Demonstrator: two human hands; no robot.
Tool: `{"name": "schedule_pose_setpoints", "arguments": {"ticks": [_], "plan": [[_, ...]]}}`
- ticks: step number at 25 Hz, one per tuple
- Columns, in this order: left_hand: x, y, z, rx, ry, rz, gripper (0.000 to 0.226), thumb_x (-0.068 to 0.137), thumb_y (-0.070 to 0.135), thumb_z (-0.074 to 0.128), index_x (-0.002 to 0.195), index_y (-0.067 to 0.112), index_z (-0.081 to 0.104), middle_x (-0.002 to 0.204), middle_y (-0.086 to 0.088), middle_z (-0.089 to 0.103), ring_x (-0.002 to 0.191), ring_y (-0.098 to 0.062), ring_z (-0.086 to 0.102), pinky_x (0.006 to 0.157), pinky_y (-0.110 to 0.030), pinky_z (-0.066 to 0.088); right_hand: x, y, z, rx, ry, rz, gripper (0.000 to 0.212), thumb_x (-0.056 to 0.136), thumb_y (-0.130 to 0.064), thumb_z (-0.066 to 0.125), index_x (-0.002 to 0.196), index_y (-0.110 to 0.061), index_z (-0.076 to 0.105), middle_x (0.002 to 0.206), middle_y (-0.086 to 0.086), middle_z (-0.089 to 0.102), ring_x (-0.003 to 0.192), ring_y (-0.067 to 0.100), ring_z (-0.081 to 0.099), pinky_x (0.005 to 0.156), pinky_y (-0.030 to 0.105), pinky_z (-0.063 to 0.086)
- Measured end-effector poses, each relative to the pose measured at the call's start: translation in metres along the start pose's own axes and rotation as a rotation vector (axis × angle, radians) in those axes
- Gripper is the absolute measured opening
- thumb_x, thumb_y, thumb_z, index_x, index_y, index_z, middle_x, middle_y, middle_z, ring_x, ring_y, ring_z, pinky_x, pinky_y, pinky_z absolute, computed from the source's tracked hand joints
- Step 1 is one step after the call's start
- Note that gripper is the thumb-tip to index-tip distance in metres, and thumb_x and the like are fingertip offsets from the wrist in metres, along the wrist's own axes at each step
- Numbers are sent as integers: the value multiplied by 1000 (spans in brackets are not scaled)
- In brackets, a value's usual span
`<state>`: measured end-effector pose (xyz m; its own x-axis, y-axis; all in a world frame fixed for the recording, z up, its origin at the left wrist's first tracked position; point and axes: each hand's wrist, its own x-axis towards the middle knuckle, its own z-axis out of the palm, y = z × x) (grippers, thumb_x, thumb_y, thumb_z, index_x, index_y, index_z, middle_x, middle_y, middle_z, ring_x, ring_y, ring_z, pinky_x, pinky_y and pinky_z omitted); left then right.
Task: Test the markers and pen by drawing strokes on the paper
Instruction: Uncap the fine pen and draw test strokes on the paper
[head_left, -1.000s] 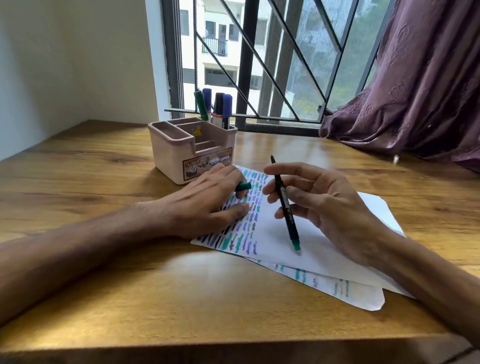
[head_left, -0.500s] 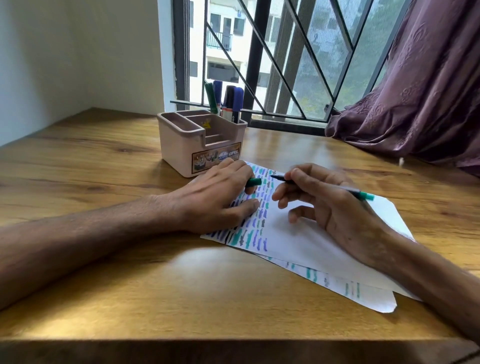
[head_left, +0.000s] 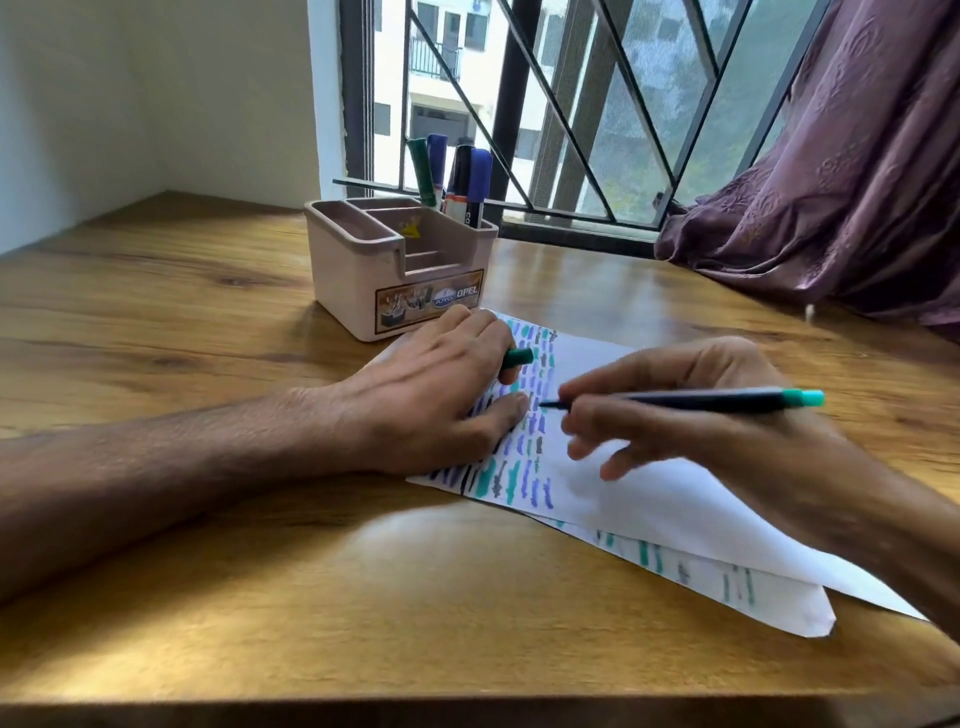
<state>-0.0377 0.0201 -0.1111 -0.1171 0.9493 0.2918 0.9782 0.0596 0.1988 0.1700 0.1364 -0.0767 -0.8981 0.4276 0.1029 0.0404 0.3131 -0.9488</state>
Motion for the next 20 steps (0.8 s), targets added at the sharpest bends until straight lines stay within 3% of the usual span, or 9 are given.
{"name": "schedule_pose_setpoints", "arguments": {"ticks": [3,8,12,16,20], "plan": [[-1,0,1,7,6,3,31,98,56,45,113,29,47,110,11,47,100,-9,40,89,-29,40,-7,4,5,-57,-24,15,13,80,-3,79,92,-2,83,72,22,77,57,21,71,56,25,59],[0,0,1,-14,-1,-16,29,98,55,46,111,29,46,109,11,46,100,-10,39,89,-29,38,4,11,5,-184,19,-111,13,82,10,75,77,0,81,54,8,67,44,15,56,40,22,45],[0,1,0,-13,-15,-28,30,98,56,46,112,29,46,109,11,46,99,-8,39,87,-27,36,1,11,9,-326,-8,-197,14,78,5,81,72,-8,82,56,0,72,49,0,58,47,11,41],[0,1,0,-7,-15,-34,32,98,56,47,114,28,46,110,10,47,100,-9,40,88,-27,38,1,14,8,-372,-21,-241,6,75,-8,77,72,-11,82,61,-1,75,53,-1,62,49,11,43],[0,1,1,3,-1,-29,34,97,55,47,115,26,47,111,9,49,101,-11,42,91,-32,41,1,14,7,-388,-18,-261,6,74,-9,76,72,-11,82,61,-2,75,52,-1,61,48,9,42]]}}
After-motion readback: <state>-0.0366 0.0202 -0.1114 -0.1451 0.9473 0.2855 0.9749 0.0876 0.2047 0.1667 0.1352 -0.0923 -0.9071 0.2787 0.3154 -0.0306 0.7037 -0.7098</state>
